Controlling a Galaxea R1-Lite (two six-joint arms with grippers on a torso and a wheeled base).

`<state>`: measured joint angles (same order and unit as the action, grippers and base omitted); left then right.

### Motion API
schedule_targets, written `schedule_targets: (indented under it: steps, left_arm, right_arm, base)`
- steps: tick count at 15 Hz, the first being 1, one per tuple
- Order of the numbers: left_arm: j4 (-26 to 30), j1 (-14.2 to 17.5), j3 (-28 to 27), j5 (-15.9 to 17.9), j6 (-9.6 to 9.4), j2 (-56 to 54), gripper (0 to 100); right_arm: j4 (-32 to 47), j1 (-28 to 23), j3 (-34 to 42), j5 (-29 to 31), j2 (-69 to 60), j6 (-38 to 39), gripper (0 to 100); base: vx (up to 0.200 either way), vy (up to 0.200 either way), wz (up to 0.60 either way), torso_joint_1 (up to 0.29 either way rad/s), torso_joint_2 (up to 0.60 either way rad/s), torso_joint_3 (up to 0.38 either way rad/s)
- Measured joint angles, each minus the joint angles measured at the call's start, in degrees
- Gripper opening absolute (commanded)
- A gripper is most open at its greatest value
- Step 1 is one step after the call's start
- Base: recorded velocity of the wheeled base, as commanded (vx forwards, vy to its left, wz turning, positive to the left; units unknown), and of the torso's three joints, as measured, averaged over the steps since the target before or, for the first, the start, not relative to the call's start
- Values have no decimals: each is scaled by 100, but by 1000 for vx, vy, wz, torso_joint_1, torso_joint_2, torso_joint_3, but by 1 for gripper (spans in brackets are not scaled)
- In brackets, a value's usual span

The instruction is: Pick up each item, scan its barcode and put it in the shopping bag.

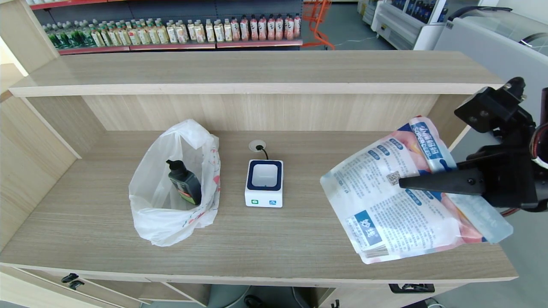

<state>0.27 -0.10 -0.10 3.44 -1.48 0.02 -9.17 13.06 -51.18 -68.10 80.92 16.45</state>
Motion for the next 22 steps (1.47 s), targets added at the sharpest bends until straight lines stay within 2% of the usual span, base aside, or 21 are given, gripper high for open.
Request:
schedule_targets:
  steps: [3, 10, 14, 22]
  left_arm:
    - [-2, 0, 0, 0, 0, 0, 100]
    - [0, 0, 0, 0, -2, 0, 100]
    - [0, 0, 0, 0, -2, 0, 100]
    - [0, 0, 0, 0, -2, 0, 100]
  right_arm:
    - [6, 2, 62, 0, -80, -339, 0]
    - [30, 161, 66, 41, -322, 413, 0]
    - [41, 161, 104, 340, -374, 422, 0]
    - [33, 161, 93, 362, -385, 429, 0]
  base:
    - [0, 0, 0, 0, 0, 0]
    - [0, 0, 0, 0, 0, 0]
    - [0, 0, 0, 0, 0, 0]
    - [0, 0, 0, 0, 0, 0]
